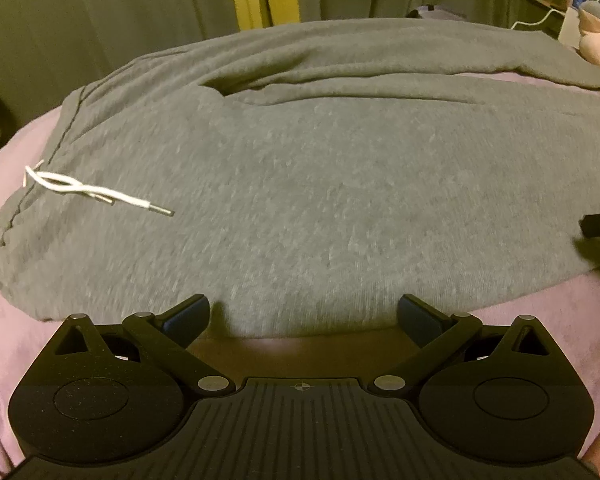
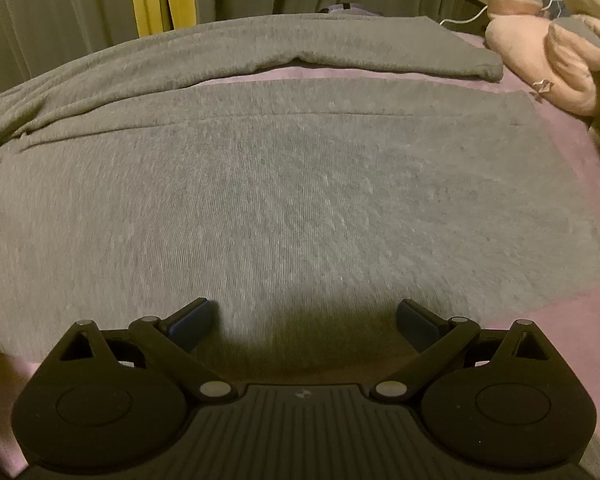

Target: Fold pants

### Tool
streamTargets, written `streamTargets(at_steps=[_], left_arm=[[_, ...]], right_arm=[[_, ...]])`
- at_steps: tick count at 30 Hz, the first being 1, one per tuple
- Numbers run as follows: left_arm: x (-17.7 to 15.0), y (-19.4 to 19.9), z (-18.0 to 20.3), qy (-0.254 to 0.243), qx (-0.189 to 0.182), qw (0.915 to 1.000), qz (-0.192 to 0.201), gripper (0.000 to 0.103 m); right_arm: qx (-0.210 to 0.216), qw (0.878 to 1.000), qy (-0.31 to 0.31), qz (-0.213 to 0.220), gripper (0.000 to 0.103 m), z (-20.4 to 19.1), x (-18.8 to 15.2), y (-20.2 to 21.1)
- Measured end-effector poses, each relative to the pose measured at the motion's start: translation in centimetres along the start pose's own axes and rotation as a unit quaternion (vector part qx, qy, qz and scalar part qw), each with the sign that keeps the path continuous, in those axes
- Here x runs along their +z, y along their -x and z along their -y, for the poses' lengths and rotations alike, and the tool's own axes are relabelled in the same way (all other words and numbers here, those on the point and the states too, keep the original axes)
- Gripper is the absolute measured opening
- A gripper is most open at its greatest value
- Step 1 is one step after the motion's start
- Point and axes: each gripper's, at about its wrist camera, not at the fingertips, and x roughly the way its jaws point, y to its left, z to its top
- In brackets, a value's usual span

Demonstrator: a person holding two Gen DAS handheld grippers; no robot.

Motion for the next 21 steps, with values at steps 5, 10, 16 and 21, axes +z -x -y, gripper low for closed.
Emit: streamTargets(at_steps=[5, 10, 16, 21], left_arm=[[1.3, -0.3, -0.6, 0.031, 0.015, 0.9994, -0.002, 0.103], [4.2, -1.5, -0.7, 0.059, 0.076, 0.9944, 0.041, 0.103], [7.9, -4.6, 0.1, 0.094, 0.084, 0.9873, 0.097, 0.103], [8.2, -7.2, -1.0, 0.143, 0.076, 0.9792, 0.123, 0.103]], right_arm=[[0.016, 1.0, -0.021, -0.003, 0.099, 0.5, 0.7, -1.5], [0.029, 0.998, -0.052, -0.003, 0.099, 1.5, 1.3, -2.4], [0.024, 0.999, -0.034, 0.025, 0.099, 1.3, 1.4, -2.9], [0.026, 0.996, -0.055, 0.067, 0.099, 2.0, 1.3, -3.1]])
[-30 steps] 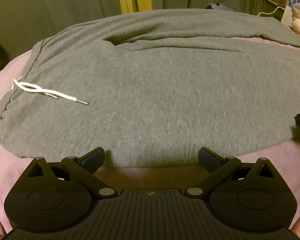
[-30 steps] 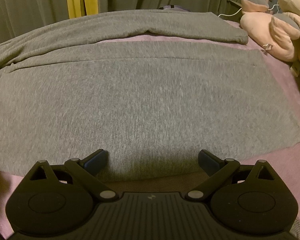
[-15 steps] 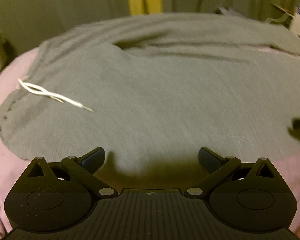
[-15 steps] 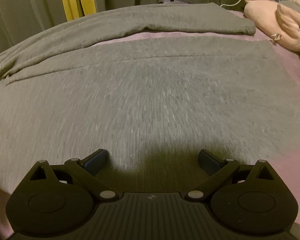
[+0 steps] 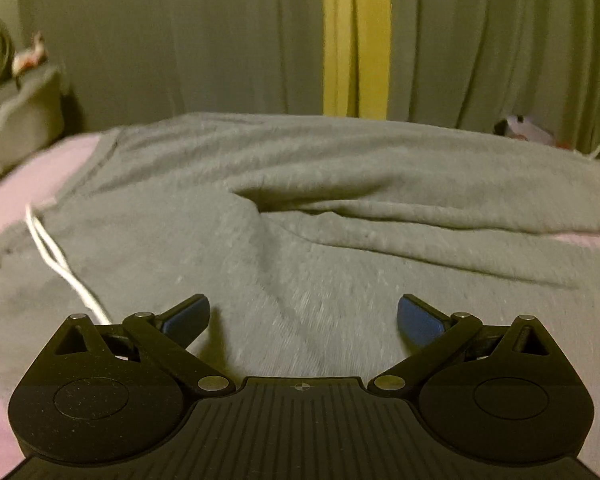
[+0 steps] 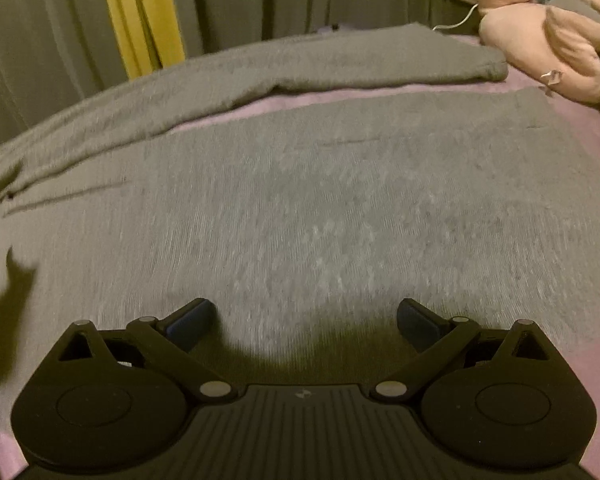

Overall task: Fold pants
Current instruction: 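Move the right tool to the grey pant leg hem and close on it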

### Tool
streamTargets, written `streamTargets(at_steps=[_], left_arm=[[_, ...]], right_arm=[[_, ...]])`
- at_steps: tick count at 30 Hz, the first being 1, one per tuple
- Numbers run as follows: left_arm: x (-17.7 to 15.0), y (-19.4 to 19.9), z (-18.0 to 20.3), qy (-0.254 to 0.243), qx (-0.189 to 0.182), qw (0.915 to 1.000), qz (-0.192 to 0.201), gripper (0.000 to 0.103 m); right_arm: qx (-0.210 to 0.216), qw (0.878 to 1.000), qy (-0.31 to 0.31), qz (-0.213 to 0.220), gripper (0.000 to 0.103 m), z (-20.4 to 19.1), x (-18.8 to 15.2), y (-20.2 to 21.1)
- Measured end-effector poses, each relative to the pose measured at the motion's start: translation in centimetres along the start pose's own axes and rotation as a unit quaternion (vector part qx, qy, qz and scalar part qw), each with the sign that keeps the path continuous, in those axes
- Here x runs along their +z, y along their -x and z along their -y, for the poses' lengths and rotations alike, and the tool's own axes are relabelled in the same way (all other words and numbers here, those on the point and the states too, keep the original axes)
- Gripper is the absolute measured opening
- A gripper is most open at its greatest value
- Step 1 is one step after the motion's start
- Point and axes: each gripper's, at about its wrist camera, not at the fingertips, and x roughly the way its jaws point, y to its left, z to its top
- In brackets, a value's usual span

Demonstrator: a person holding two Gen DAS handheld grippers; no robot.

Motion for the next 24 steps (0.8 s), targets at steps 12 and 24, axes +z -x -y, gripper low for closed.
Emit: streamTargets(at_steps=[12, 24], left_arm=[[2.7, -5.3, -4.3, 0.117, 0.059, 0.9819, 0.137, 0.103], [2.1, -6.9, -5.9, 0.166, 0.073, 0.9776, 0.106, 0.103]], right_arm=[[0.016, 0.993, -0.079, 0.09, 0.099, 2.0, 11.8, -3.2], [-0.045, 0.992, -0.096, 0.07, 0.038, -4.2, 30.4, -19.7]])
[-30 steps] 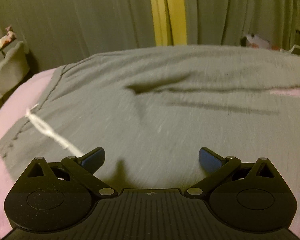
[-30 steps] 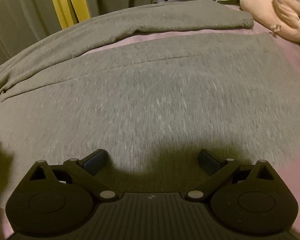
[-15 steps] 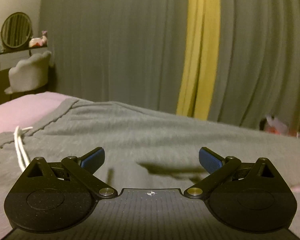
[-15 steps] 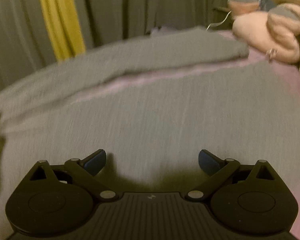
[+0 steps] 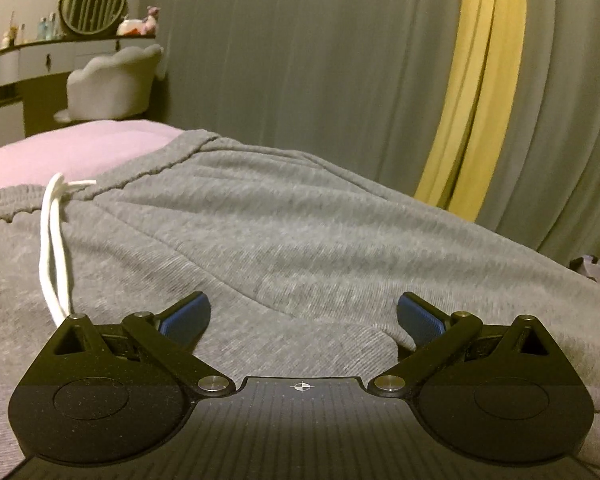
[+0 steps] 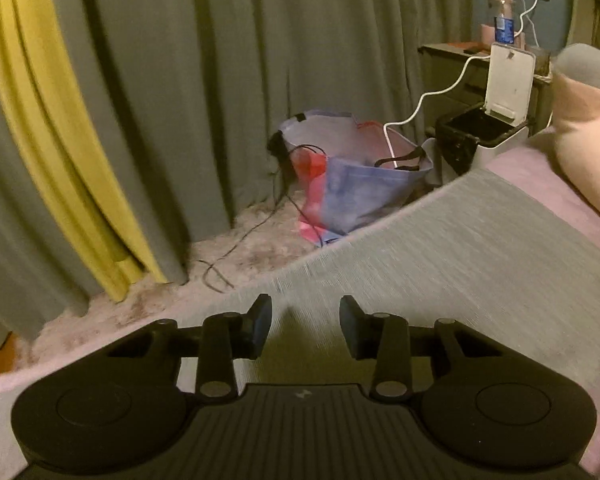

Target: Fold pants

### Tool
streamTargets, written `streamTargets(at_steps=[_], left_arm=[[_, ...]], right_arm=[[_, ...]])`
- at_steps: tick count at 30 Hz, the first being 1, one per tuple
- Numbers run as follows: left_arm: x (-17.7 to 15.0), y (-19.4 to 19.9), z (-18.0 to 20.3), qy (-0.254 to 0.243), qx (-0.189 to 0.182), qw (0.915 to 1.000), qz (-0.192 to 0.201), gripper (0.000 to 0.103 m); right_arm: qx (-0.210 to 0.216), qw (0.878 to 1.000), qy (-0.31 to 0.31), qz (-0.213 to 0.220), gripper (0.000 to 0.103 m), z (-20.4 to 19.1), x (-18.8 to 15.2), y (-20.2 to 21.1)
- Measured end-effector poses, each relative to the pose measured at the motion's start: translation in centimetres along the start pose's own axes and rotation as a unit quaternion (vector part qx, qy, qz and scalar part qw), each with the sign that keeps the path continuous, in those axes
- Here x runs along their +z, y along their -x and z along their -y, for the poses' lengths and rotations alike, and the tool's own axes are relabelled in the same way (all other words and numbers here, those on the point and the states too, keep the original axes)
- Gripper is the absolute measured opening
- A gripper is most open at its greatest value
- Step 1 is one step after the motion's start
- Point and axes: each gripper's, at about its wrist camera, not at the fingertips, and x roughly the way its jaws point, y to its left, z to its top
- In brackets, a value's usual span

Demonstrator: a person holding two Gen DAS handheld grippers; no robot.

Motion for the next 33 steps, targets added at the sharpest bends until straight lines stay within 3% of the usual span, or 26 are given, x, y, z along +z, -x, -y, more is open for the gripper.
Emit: streamTargets(at_steps=[4, 12, 14, 15, 16, 17, 20, 22, 25, 27, 28, 31, 33], left_arm=[[-0.1, 0.0, -0.1, -0.004, 0.004, 1.0, 0.002, 0.103], [-0.1, -0.2, -0.1, -0.002, 0.004, 1.0, 0.001, 0.103], [-0.1, -0.2, -0.1, -0.001, 0.003, 1.0, 0.001, 0.103], [-0.1, -0.1, 0.0, 0.0, 0.002, 1.0, 0.001, 0.103], [-0.1, -0.1, 0.0, -0.001, 0.002, 1.0, 0.001, 0.103], [-0.1, -0.1, -0.1, -0.001, 0.003, 1.0, 0.0, 0.103], [-0.1, -0.2, -0.1, 0.001, 0.001, 1.0, -0.001, 0.103], [-0.1, -0.2, -0.2, 0.002, 0.001, 1.0, -0.001, 0.103], [0.0, -0.2, -0.3, 0.005, -0.001, 1.0, -0.002, 0.103], [0.0, -0.2, -0.4, 0.008, -0.003, 1.0, -0.002, 0.103], [0.0, -0.1, -0.5, 0.01, -0.005, 0.9999, -0.002, 0.103], [0.1, -0.1, -0.6, 0.015, -0.007, 0.9999, -0.003, 0.103], [0.2, -0.3, -0.9, 0.023, -0.013, 0.9996, -0.008, 0.103]], right_arm=[[-0.017, 1.0, 0.009, -0.006, 0.05, -1.6, 1.2, -2.4], [-0.062, 0.996, -0.055, -0.034, 0.05, -1.1, 1.3, -5.6], [-0.074, 0.996, -0.048, -0.024, 0.041, -1.2, 1.0, -5.8], [-0.082, 0.996, -0.04, -0.02, 0.013, -1.1, 0.7, -5.6], [-0.078, 0.996, -0.036, -0.017, 0.004, -0.8, 0.6, -5.4], [-0.064, 0.997, -0.044, -0.014, 0.003, -0.2, 0.4, -4.9], [-0.019, 0.997, -0.069, 0.011, 0.002, 2.0, -0.3, -1.6], [0.015, 0.996, -0.08, 0.049, 0.002, 4.1, -1.5, 2.9], [0.047, 0.989, -0.098, 0.097, 0.002, 8.0, -4.9, 11.0], [0.047, 0.988, -0.105, 0.101, 0.002, 10.3, -8.2, 15.7], [0.036, 0.989, -0.105, 0.1, 0.001, 11.4, -10.1, 18.0], [-0.062, 0.992, -0.063, 0.091, 0.0, 13.9, -15.2, 21.9], [-0.086, 0.992, -0.067, 0.066, 0.0, 15.9, -16.7, 22.2]])
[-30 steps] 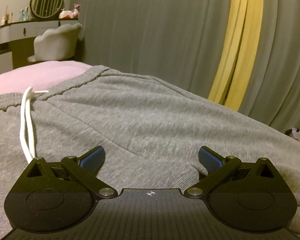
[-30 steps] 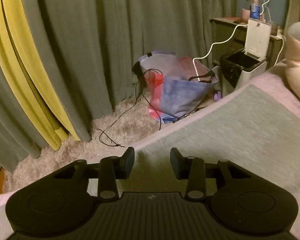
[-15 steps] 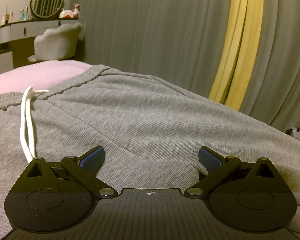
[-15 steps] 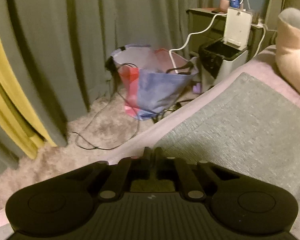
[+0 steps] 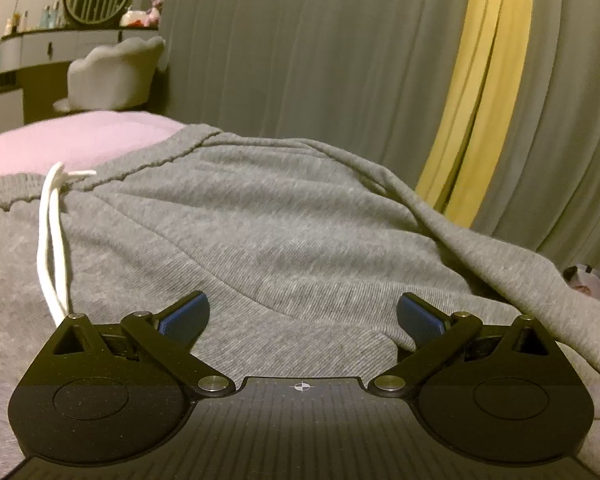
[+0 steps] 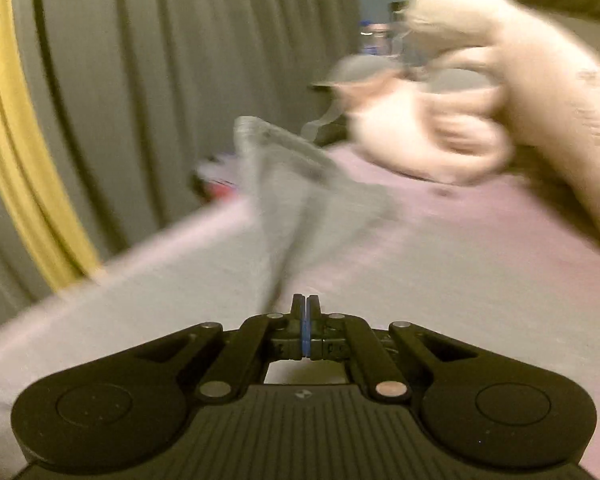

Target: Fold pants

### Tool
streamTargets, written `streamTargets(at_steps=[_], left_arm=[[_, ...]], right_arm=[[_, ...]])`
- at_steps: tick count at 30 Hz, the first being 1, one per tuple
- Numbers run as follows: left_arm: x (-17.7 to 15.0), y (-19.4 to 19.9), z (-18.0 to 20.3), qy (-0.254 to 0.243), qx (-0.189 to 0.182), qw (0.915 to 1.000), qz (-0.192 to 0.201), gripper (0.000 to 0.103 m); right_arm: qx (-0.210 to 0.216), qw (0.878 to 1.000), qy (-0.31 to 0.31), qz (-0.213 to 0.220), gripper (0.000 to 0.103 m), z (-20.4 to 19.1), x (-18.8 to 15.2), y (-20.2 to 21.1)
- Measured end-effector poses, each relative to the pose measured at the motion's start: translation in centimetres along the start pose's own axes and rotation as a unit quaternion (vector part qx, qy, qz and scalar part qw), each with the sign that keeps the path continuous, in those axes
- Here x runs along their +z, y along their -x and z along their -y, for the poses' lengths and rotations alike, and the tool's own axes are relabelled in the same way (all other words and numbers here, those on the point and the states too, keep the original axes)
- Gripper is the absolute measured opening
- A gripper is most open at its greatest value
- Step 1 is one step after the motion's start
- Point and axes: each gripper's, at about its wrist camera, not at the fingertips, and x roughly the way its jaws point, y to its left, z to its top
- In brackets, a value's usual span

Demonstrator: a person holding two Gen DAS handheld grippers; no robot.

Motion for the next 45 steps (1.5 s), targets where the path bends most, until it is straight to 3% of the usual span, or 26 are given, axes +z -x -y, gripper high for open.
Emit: streamTargets(at_steps=[2, 5, 7, 9, 12, 15, 16, 20, 22, 23, 24, 26, 27, 31, 35, 38, 41, 45], left_arm=[[0.0, 0.0, -0.5, 0.015, -0.011, 0.9998, -0.001, 0.103], [0.1, -0.3, -1.1, 0.03, -0.023, 0.9993, -0.004, 0.103], [0.0, -0.4, -1.5, 0.039, -0.033, 0.9987, -0.002, 0.103], [-0.1, -0.3, -1.8, 0.045, -0.041, 0.9981, 0.005, 0.103], [-0.6, -0.2, -2.1, 0.049, -0.048, 0.9975, 0.017, 0.103], [-0.7, -0.2, -1.8, 0.04, -0.043, 0.9981, 0.019, 0.103], [-0.7, -0.2, -1.6, 0.037, -0.04, 0.9983, 0.018, 0.103], [0.5, 0.0, -2.0, 0.033, -0.051, 0.9981, -0.01, 0.103], [1.7, 0.5, -1.8, 0.001, -0.051, 0.9978, -0.043, 0.103], [2.1, 0.9, -1.7, -0.01, -0.051, 0.9971, -0.055, 0.103], [2.4, 1.4, -1.8, -0.012, -0.055, 0.9964, -0.063, 0.103], [2.9, 2.3, -2.5, 0.009, -0.073, 0.9943, -0.078, 0.103], [3.1, 2.7, -2.9, 0.022, -0.08, 0.9932, -0.082, 0.103], [4.7, 3.3, -4.0, 0.059, -0.093, 0.9885, -0.103, 0.103], [6.9, 3.8, -4.9, 0.097, -0.129, 0.9808, -0.11, 0.103], [9.1, 3.5, -4.8, 0.098, -0.158, 0.9766, -0.109, 0.103], [11.1, 1.3, -4.0, 0.091, -0.154, 0.9761, -0.124, 0.103], [13.1, -3.4, -3.1, 0.111, -0.163, 0.9669, -0.162, 0.103]], right_arm=[[0.025, 0.999, -0.023, -0.004, 0.002, 1.2, 0.5, -0.3], [0.073, 0.995, -0.07, 0.026, 0.015, 1.9, 2.3, -1.3], [0.1, 0.988, -0.12, 0.006, 0.06, 2.5, 3.3, -3.3], [0.125, 0.979, -0.158, -0.009, 0.066, 3.1, 3.9, -5.1], [0.132, 0.971, -0.199, -0.032, 0.064, 4.3, 3.9, -7.2], [0.153, 0.952, -0.258, -0.056, 0.041, 6.1, 3.6, -9.6], [0.163, 0.945, -0.276, -0.06, 0.041, 6.5, 3.5, -10.2], [0.186, 0.929, -0.314, -0.06, 0.044, 7.0, 3.2, -12.0], [0.202, 0.916, -0.341, -0.054, 0.06, 7.0, 3.1, -12.7], [0.204, 0.915, -0.344, -0.049, 0.061, 6.7, 3.0, -13.0], [0.202, 0.919, -0.336, -0.048, 0.056, 6.4, 3.1, -13.3], [0.187, 0.935, -0.294, -0.062, 0.008, 5.3, 3.8, -14.1], [0.18, 0.94, -0.28, -0.076, 0.004, 4.7, 4.2, -14.2], [0.214, 0.95, -0.227, -0.028, 0.004, 4.3, 6.9, -10.4], [0.276, 0.937, -0.213, 0.029, 0.004, 6.4, 8.5, -3.3], [0.284, 0.933, -0.217, 0.045, 0.004, 9.1, 7.0, 0.7], [0.248, 0.943, -0.223, 0.013, 0.004, 11.8, 4.1, 0.3], [0.185, 0.943, -0.262, -0.093, 0.004, 13.9, -0.7, -4.4]])
